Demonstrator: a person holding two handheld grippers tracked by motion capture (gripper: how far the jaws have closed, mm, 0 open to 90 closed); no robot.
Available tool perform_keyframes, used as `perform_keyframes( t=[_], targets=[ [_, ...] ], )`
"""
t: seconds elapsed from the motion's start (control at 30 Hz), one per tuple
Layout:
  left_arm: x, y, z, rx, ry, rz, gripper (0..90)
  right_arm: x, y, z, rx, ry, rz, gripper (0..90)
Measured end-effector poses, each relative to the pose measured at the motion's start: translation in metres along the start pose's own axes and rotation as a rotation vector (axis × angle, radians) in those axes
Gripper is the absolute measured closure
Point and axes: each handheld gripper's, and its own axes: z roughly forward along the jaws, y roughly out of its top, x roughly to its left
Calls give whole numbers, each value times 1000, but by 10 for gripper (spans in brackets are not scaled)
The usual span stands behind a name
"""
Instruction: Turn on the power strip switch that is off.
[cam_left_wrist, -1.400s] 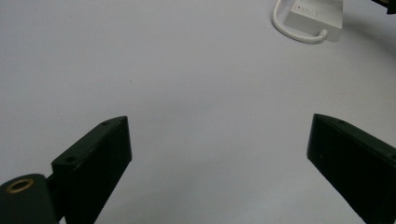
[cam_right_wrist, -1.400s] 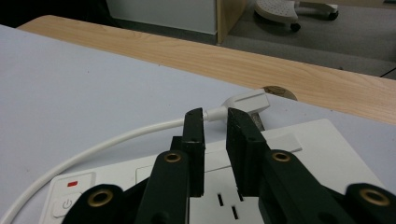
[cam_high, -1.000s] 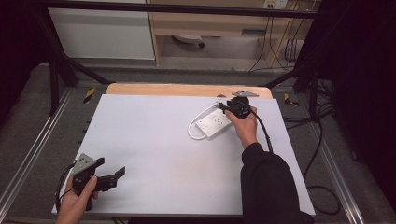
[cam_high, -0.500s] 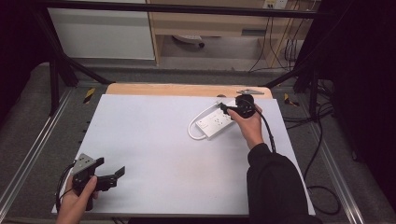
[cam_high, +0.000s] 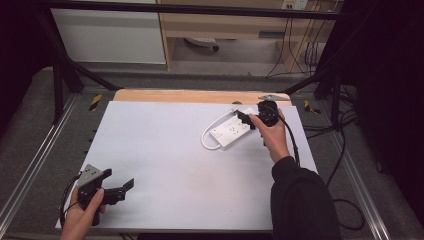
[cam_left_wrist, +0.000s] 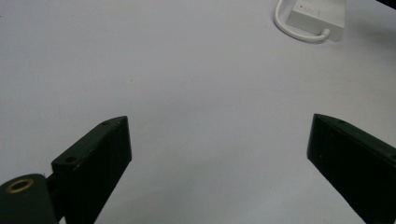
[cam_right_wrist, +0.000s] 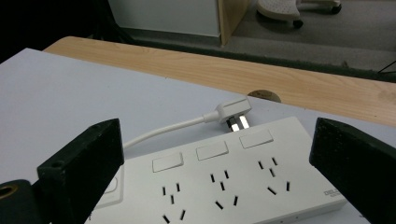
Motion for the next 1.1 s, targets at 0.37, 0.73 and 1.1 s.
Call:
perform_keyframes(
  t=[0.37,0.73,1.1],
  targets=[
    [0,0,0,6,0,8,64,-5,-1,-31,-27,13,-15,34],
    [0,0,1,8,5,6,65,-12,-6,-68,-72,5,-28,45],
    [-1,-1,1,12,2,15,64,-20,-20,-104,-94,22,-33,73]
  ],
)
